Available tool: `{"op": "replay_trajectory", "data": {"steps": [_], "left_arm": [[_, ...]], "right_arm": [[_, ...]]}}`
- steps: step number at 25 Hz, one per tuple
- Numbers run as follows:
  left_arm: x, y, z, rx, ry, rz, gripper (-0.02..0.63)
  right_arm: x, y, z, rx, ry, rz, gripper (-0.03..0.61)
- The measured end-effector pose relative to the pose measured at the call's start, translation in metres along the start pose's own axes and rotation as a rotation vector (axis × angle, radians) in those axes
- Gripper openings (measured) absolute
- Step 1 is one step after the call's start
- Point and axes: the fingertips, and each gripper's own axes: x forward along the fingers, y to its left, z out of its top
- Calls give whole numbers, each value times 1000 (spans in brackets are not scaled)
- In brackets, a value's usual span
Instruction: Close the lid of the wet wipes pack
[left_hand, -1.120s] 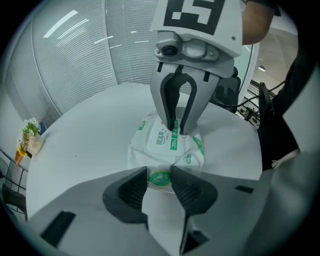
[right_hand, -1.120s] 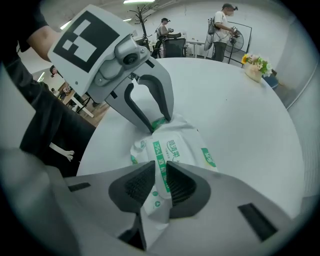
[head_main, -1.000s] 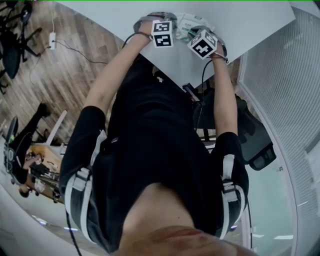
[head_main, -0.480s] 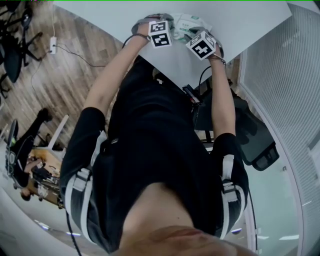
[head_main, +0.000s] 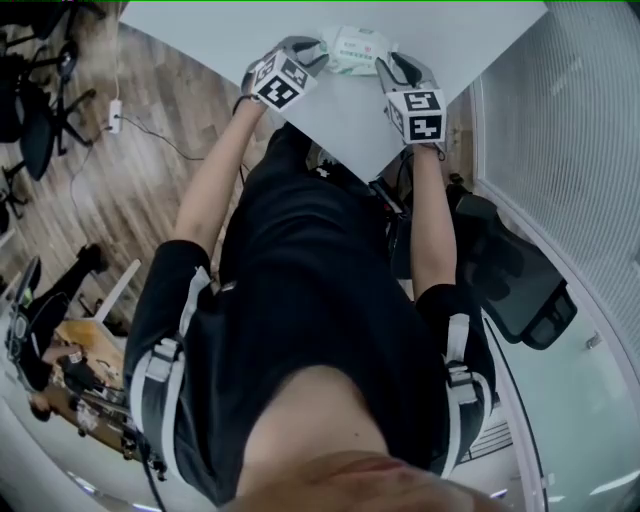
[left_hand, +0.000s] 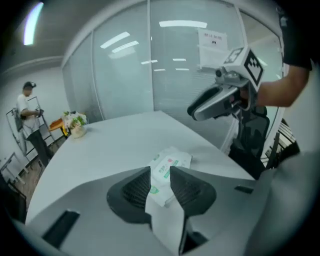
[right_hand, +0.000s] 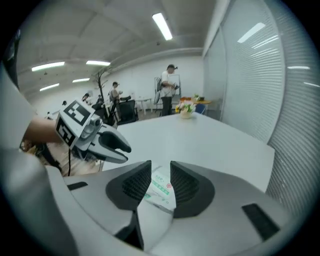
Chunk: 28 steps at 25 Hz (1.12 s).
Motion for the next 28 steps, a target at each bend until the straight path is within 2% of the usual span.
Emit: {"op": "replay_trajectory", "data": {"steps": [3,7,11,15,20,28], "left_arm": [[-57,-19,38,-90,-184,115,111],[-136,-60,80,-172,-412,242,75],[-195,-95,105,-209,-552,338,58],[-246,-130,133,-212,-712,377,54],[-295,-151,147,-218,-788,408,54],[-307,-150,110,-225,-747,383,54]], "right_arm": [[-58,2,19,97,-176,-69,133],[-135,13,33,148,-349,-128,112],[-186,28,44,150,-451,-137,106],[-231,46,44,158,-517,-163,83],[-267,77,44,186,-556,-178,63],[-274,114,31,220,-554,-234,38]]}}
